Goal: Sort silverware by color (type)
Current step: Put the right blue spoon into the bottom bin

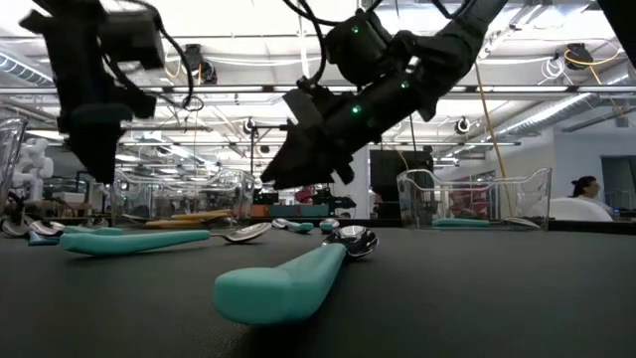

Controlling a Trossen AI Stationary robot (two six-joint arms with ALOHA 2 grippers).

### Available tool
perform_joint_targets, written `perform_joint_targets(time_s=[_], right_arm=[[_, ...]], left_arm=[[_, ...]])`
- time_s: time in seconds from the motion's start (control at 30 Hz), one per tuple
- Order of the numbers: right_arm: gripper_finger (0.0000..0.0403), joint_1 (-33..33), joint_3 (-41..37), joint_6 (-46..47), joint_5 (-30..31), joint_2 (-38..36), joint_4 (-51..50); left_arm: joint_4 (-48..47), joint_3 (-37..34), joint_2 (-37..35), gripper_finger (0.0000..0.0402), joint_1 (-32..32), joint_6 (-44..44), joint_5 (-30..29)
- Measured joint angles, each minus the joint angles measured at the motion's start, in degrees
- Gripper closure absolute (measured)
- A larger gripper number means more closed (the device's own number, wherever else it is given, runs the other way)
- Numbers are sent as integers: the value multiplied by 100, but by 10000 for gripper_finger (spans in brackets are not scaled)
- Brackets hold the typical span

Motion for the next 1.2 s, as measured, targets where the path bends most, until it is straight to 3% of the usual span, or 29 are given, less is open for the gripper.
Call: perform_joint_targets(time_s=[0.1,0.47,1.03,1.2], right_arm=[[238,-87,-5,-331,-29,-7,254],[238,-223,-5,-672,-49,-7,189],[238,-149,-5,-635,-53,-7,-544],[238,-15,-5,-631,-48,-7,-572]], left_arm=[[138,-36,357,163,340,127,326],[95,-34,1257,169,1239,-136,140],[433,-34,1609,170,1284,-413,567],[1024,-385,1607,194,1298,-330,927]])
